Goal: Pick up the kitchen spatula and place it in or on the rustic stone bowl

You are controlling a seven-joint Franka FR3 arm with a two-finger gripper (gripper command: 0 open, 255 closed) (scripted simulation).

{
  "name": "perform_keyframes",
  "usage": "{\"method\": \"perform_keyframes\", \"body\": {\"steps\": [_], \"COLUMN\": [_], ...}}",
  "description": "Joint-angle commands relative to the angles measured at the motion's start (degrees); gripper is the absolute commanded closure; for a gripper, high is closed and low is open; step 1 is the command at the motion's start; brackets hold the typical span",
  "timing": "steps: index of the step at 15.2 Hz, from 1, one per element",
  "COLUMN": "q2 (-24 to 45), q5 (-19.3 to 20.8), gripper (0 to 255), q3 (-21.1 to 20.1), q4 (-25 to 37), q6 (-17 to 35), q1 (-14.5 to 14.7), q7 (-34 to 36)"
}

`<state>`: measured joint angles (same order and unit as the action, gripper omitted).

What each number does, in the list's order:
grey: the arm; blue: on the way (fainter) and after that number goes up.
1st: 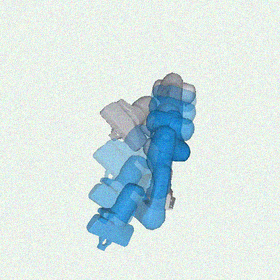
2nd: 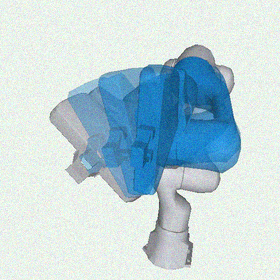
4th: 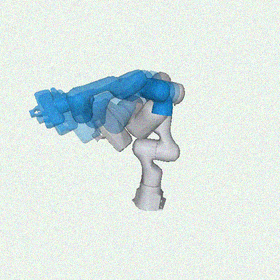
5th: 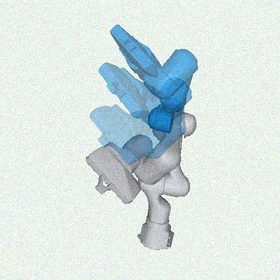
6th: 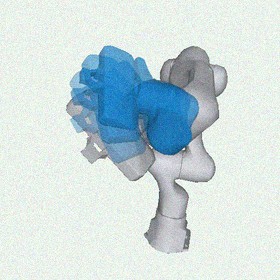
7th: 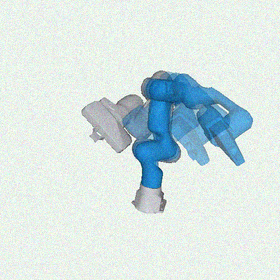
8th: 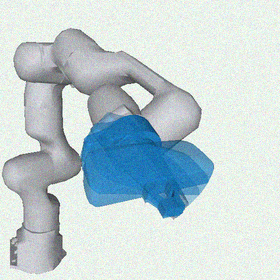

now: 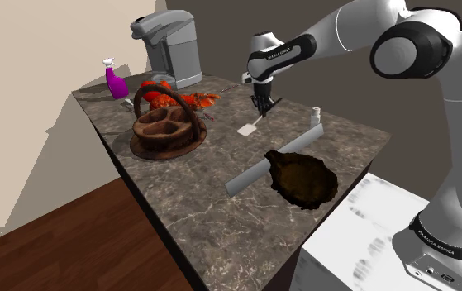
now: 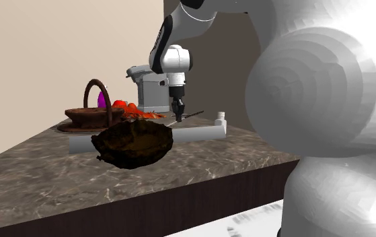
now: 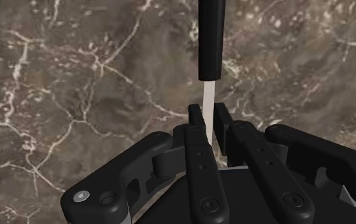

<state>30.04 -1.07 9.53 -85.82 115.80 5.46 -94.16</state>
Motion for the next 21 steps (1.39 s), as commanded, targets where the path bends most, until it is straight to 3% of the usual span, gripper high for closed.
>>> {"method": "perform_keyframes", "body": {"steps": [1, 21], "q2": [-0.61, -2.61], "q5": [0.08, 0.32], "gripper": [255, 255], "q3": [0.06, 0.34], "q4": [0.80, 13.19], "q6": [-1.42, -15.77], "q1": [0.00, -0.28], "q7": [-0.04, -0.45]}}
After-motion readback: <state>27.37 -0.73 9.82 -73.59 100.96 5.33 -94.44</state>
